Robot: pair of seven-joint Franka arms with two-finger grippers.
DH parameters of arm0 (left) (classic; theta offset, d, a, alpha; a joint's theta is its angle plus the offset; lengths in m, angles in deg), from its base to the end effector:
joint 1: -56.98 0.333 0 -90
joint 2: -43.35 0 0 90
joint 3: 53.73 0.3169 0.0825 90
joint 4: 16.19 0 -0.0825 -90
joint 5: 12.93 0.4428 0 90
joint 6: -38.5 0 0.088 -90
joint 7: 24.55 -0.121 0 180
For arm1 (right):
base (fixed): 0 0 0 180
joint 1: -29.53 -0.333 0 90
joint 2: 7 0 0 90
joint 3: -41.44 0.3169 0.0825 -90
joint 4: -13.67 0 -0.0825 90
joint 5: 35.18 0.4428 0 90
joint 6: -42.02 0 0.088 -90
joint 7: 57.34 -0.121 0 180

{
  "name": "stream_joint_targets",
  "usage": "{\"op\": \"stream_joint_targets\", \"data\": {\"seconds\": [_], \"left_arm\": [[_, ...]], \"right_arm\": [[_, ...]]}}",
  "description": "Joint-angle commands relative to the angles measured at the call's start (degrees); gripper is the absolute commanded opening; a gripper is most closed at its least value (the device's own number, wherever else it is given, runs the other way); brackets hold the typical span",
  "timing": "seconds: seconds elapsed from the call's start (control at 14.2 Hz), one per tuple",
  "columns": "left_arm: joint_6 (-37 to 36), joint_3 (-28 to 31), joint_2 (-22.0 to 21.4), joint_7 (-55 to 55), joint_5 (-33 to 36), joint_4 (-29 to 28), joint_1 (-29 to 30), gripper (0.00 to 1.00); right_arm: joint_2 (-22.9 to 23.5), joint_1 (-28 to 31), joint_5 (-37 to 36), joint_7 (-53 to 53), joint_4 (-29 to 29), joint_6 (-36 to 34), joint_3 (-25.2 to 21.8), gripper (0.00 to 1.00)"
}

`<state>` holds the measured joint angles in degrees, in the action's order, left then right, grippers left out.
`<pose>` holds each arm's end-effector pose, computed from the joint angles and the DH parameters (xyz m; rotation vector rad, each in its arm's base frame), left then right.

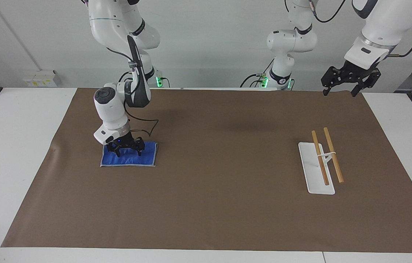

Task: Right arm passes towel to left arm to hang
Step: 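Lift the blue towel with the right gripper toward the table center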

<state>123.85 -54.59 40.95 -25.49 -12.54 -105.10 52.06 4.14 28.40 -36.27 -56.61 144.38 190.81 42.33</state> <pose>0.5887 -0.0589 0.6396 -3.1278 0.1828 0.0312 0.5822 0.0209 0.2213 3.1278 0.0989 0.1899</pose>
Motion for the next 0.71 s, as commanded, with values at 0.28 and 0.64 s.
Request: {"op": "stream_joint_targets", "data": {"seconds": [0.28,0.64], "left_arm": [[-0.2,0.1,-1.6,0.6,-0.7,-1.7,0.2,1.0],[-0.2,0.1,-1.6,0.6,-0.7,-1.8,0.2,1.0]], "right_arm": [[-0.1,0.4,0.6,1.6,0.9,1.6,0.1,0.4],[-0.3,0.3,0.7,0.8,0.2,0.5,0.3,0.0]]}}
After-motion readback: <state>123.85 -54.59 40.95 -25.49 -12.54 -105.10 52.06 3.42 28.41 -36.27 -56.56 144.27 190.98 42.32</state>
